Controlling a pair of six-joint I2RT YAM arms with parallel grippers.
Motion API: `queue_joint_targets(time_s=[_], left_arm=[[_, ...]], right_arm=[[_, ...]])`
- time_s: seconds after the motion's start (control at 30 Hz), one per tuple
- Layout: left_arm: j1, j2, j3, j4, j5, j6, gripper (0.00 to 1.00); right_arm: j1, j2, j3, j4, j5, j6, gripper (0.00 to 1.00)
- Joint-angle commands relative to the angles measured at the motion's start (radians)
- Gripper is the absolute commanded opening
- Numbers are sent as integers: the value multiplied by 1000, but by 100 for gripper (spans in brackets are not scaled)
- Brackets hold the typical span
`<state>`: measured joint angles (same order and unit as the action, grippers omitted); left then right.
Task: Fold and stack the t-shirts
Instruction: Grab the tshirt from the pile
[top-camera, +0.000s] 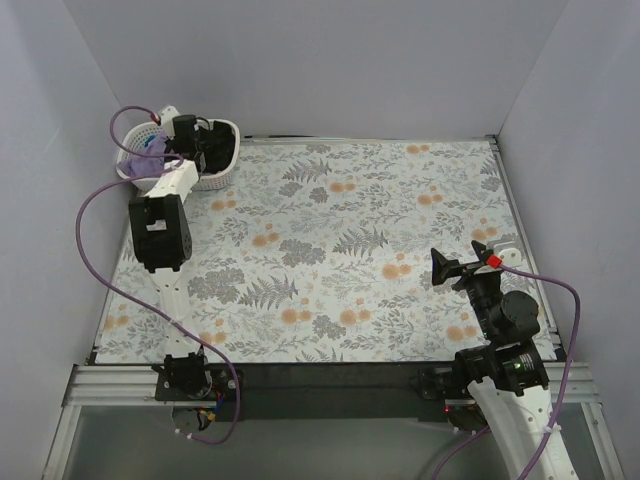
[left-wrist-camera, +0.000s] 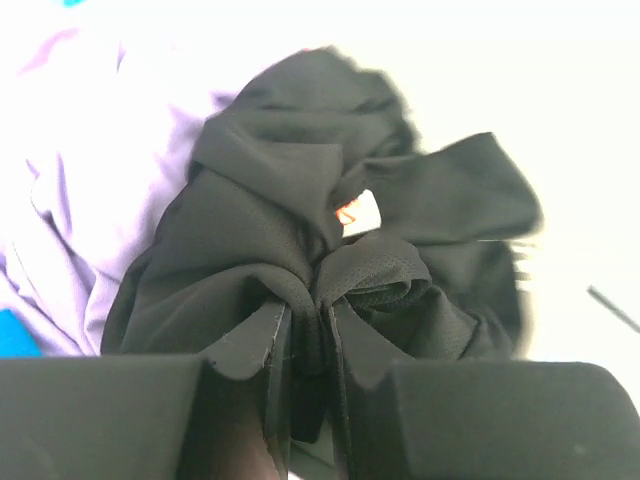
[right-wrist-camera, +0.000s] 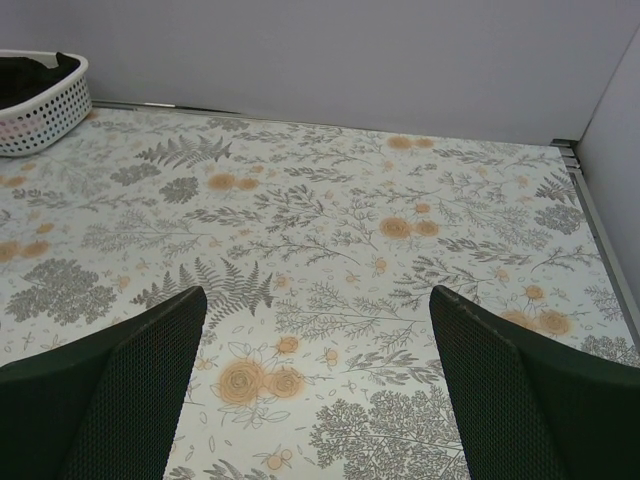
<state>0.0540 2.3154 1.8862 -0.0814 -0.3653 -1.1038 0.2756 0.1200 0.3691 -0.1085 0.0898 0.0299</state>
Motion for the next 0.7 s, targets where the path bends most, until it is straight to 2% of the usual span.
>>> queue_joint_targets(time_s=[0.0, 0.17, 0.33, 0.47, 0.67], left_arm=[[0, -201, -9, 75, 83, -2, 4], [-2, -307, -65, 163, 172, -4, 2], [-14, -401, -73, 170, 281, -30, 0], [-39, -439, -44, 175, 545, -65, 0], [-244, -450, 51, 155, 754, -41, 0]], right_arm=[[5, 3, 7, 38, -12, -1, 98], [5, -6, 8, 38, -18, -1, 98], [5, -17, 8, 38, -22, 1, 98], [5, -29, 8, 40, -22, -1, 98], [7, -49, 7, 38, -16, -1, 98]])
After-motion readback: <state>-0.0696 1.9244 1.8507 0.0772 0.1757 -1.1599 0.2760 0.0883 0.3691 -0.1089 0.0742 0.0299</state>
